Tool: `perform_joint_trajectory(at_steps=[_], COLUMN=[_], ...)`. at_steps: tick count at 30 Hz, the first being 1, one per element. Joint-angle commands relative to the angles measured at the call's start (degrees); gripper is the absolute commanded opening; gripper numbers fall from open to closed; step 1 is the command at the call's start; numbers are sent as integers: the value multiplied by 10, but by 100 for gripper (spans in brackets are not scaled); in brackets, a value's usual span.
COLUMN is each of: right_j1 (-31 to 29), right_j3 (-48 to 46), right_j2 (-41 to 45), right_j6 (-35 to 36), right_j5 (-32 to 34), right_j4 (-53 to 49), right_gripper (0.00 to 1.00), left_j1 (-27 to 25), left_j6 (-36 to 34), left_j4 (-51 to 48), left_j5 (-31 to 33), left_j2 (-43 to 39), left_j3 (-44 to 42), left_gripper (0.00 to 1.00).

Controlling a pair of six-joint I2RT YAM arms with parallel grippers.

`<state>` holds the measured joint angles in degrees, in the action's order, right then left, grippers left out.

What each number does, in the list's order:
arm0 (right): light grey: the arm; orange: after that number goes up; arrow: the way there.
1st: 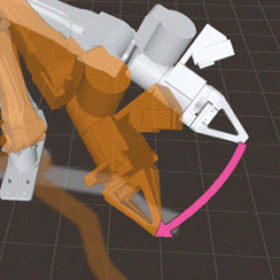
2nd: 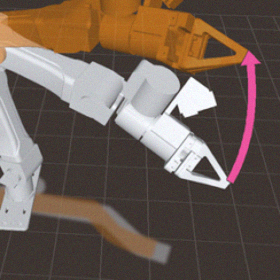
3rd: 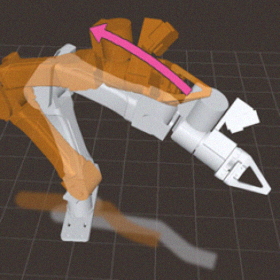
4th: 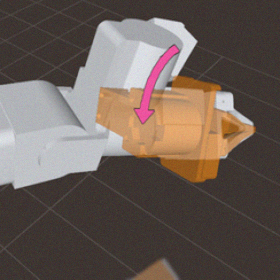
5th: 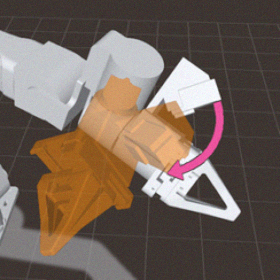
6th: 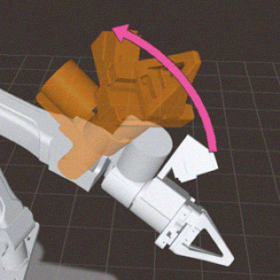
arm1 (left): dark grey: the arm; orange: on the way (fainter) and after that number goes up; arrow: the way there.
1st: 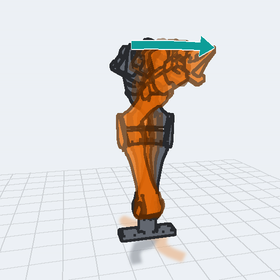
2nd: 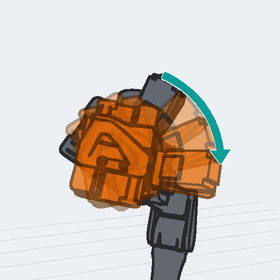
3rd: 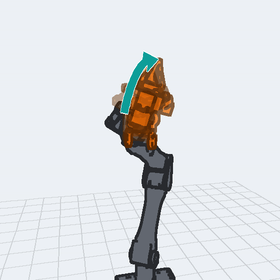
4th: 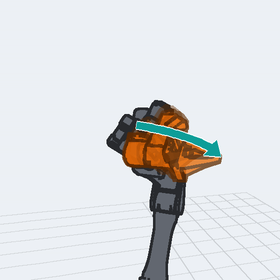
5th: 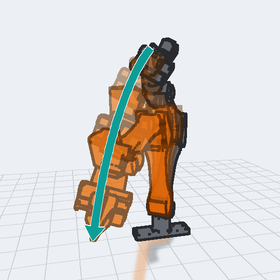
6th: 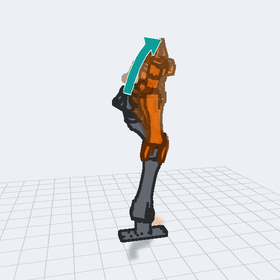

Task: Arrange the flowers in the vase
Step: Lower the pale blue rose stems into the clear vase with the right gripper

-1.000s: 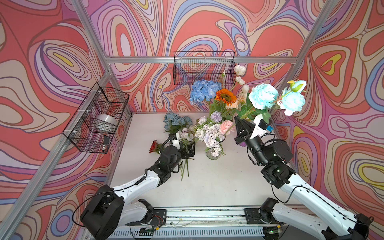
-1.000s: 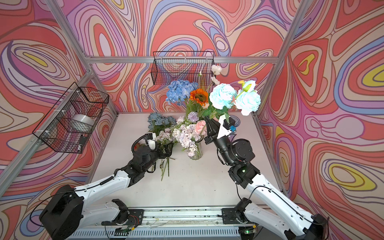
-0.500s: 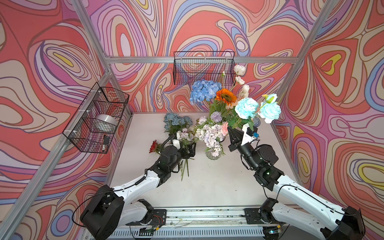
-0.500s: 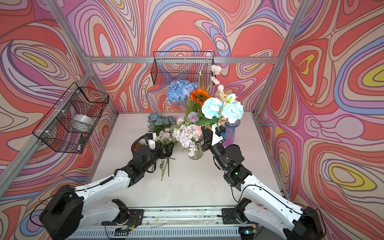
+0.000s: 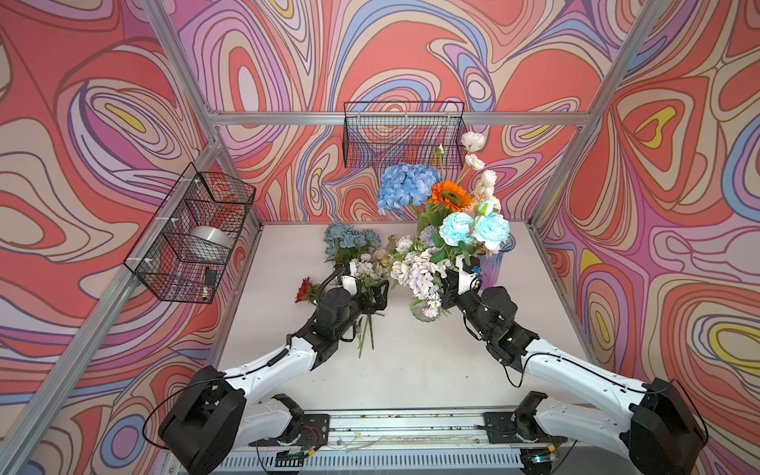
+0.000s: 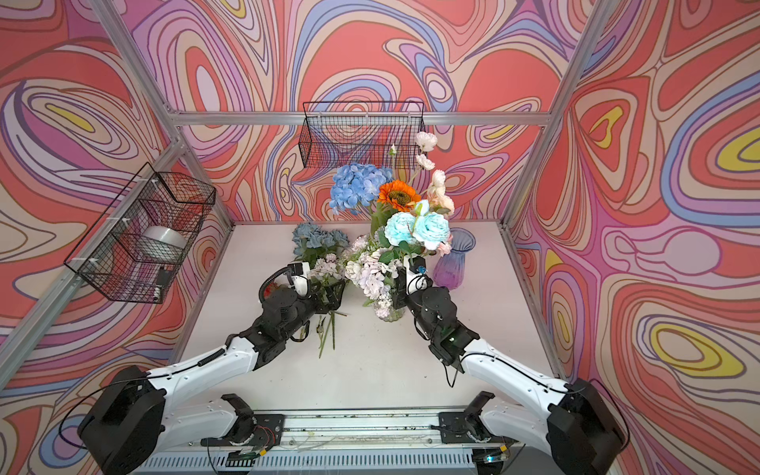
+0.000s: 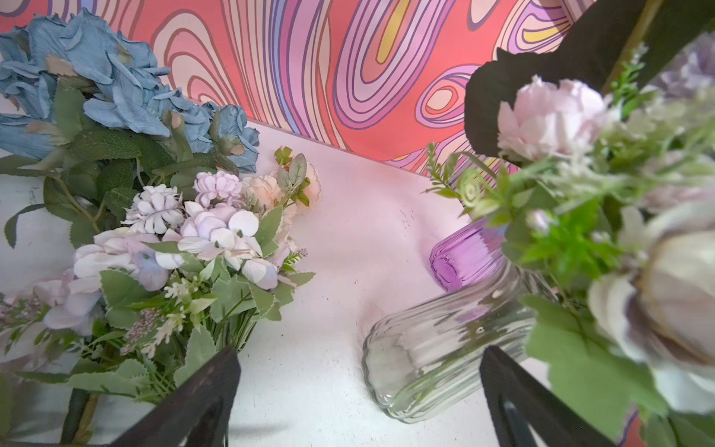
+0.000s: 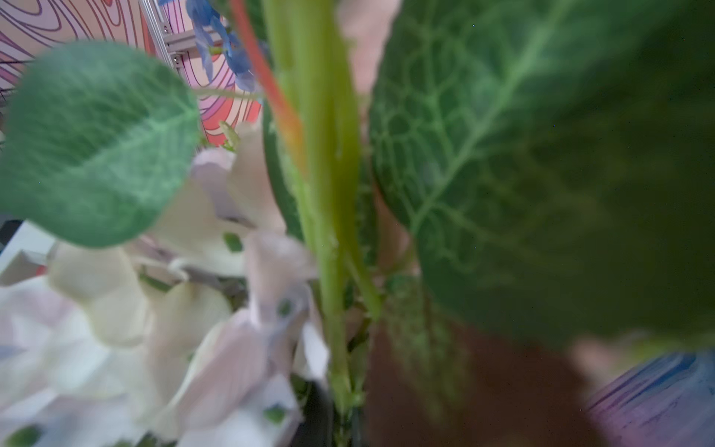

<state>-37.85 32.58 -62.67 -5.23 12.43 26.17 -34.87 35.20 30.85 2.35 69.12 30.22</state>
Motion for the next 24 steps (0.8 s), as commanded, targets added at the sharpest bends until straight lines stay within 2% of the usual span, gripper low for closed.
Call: perform_joint_trajectory(at_steps=[1, 5, 6, 8, 10, 11, 14, 15, 18, 24], right_j1=[1, 1, 1, 1, 1, 1, 1, 1, 1, 1], right_j3=[-14, -22, -23, -19, -10, -6, 8, 10, 12, -1], right_j2=[-6, 0, 4, 18, 38, 50, 93, 106, 144, 174], right_j6=[-7, -16, -16, -16, -17, -18, -21, -23, -29, -59], right_j5=[16, 16, 15, 15, 10, 8, 10, 11, 14, 2], right_j4=[-44, -59, -62, -76, -101, -117, -184, -203, -260, -340], right_gripper=[0, 0, 5, 19, 27, 36, 71, 75, 81, 84], left_j1=[2, 2, 1, 2, 2, 2, 2, 2, 2, 2], left_j6=[3, 3, 2, 2, 2, 1, 1, 2, 5, 14], left_j4=[23, 27, 27, 26, 25, 25, 26, 27, 33, 44], left_j5=[-10, -18, -19, -22, -23, -24, -29, -32, -45, -65], left_j2=[5, 5, 6, 6, 8, 8, 14, 18, 33, 66], left_j3=[2, 4, 4, 6, 8, 10, 16, 19, 31, 57], left_gripper=[100, 100, 100, 100, 100, 100, 100, 100, 100, 100])
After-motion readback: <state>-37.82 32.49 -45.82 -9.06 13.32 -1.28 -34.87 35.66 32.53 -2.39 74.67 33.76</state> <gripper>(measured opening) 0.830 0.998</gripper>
